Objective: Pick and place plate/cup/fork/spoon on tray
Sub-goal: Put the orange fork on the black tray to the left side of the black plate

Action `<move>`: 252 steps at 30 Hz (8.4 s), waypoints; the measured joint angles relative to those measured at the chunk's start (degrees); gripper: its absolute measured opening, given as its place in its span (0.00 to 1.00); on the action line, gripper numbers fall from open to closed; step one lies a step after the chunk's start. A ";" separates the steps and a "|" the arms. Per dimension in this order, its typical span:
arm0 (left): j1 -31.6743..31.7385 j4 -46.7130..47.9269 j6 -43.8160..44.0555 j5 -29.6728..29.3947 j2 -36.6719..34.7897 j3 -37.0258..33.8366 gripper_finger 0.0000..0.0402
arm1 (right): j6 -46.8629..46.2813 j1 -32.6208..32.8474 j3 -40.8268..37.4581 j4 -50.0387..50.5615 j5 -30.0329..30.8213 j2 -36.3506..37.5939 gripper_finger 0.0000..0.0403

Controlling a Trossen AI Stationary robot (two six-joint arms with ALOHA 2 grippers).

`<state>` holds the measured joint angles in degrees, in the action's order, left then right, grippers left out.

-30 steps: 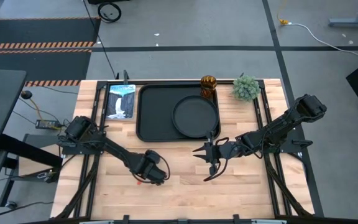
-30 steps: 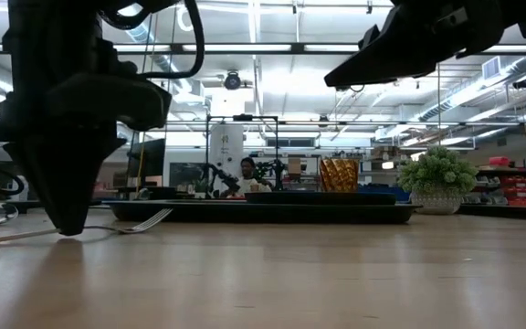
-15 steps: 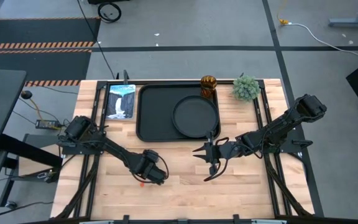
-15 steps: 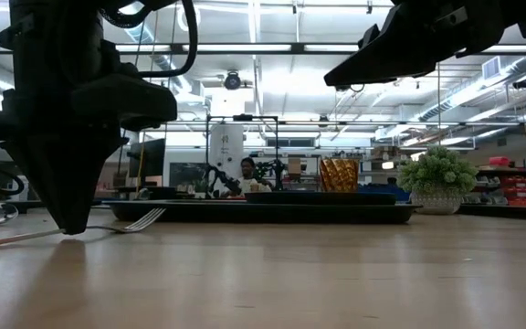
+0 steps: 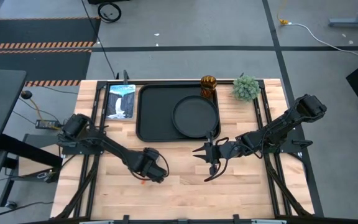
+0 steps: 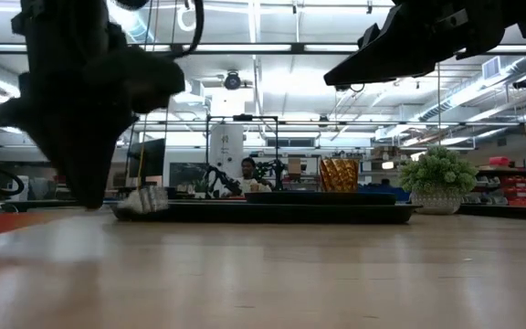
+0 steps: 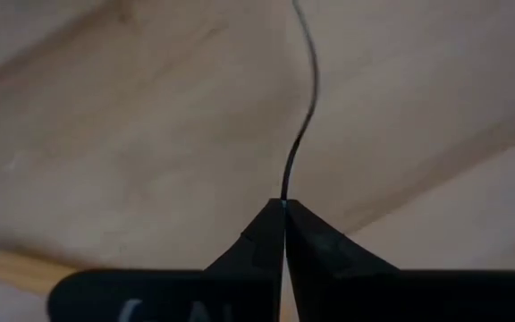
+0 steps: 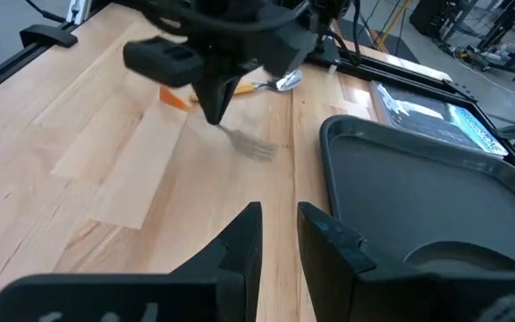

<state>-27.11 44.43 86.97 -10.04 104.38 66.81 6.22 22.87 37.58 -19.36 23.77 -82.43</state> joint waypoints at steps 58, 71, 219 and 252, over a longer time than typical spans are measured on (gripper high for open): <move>40.85 4.23 -33.65 -3.43 -8.68 0.24 0.01 | -3.48 -4.55 -0.02 6.58 10.83 0.39 0.20; 40.84 24.76 -40.08 -12.60 6.73 24.28 0.01 | -4.09 -5.29 -0.02 6.82 9.11 0.44 0.20; 36.83 15.24 -71.72 -0.23 19.49 23.80 0.13 | -3.63 -3.48 -0.02 0.09 1.74 0.46 0.20; 35.70 4.92 -75.05 -0.09 19.38 26.97 0.13 | -3.65 -3.39 -0.02 0.10 1.72 0.46 0.20</move>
<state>8.59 49.35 11.92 -10.13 123.76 93.78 2.57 19.48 37.56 -19.25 25.50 -81.97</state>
